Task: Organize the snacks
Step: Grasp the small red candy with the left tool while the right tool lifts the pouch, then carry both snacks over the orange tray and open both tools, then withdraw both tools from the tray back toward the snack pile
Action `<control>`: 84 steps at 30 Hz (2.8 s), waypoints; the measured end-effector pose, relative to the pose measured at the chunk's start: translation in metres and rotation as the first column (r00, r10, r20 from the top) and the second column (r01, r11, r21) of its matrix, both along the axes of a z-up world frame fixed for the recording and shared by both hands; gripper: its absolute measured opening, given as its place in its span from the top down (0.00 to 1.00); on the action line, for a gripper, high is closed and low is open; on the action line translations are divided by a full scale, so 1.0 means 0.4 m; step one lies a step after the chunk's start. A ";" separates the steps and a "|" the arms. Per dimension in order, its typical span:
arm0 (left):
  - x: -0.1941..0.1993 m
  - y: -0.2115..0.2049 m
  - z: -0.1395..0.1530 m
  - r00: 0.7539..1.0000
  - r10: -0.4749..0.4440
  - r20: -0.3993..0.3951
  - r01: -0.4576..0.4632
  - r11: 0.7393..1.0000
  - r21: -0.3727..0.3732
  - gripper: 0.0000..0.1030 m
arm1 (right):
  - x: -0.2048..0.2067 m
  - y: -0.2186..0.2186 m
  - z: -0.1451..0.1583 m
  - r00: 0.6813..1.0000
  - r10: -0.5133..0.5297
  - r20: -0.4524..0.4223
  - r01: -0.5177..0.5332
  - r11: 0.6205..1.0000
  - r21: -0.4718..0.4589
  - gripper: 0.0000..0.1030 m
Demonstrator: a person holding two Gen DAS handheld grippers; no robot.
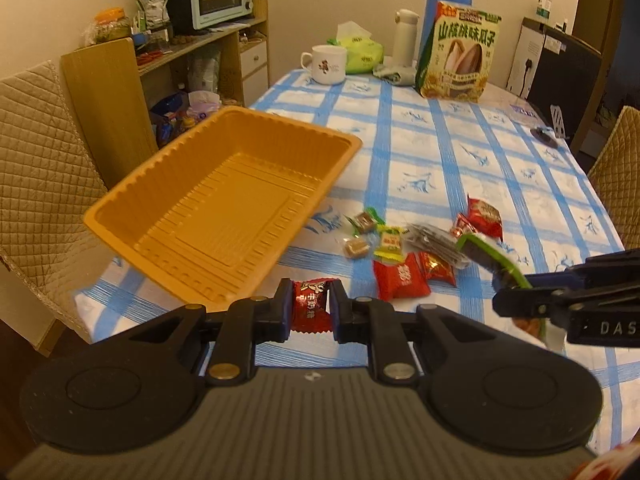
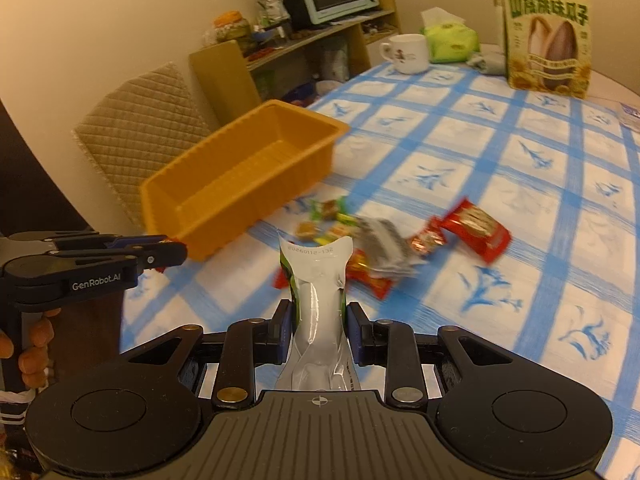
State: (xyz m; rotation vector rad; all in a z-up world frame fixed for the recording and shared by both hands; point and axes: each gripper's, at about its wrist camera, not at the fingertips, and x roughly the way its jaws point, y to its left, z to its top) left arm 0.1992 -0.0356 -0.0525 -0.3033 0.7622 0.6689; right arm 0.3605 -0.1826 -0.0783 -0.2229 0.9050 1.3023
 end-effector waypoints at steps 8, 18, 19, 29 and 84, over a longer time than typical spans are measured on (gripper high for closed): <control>-0.067 0.112 0.048 1.000 -0.001 0.014 0.001 1.000 0.017 0.83 | -0.092 0.123 0.058 0.998 -0.006 -0.060 0.009 0.999 0.039 0.72; -0.111 0.294 0.052 0.999 -0.047 0.001 0.047 0.999 0.015 0.83 | -0.176 0.326 0.078 0.995 -0.028 -0.101 0.034 0.998 0.056 0.72; -0.109 0.312 0.047 0.999 -0.052 -0.005 0.052 0.999 0.012 0.83 | -0.180 0.350 0.075 0.994 -0.035 -0.101 0.041 0.998 0.054 0.72; -0.076 0.451 -0.009 0.993 -0.111 -0.037 0.111 0.994 -0.017 0.83 | -0.170 0.500 0.038 0.983 -0.149 -0.106 0.152 0.988 0.020 0.72; -0.131 0.443 0.010 0.983 -0.184 -0.011 0.183 0.980 -0.081 0.37 | -0.143 0.432 0.033 0.935 -0.347 -0.077 0.347 0.938 -0.002 0.33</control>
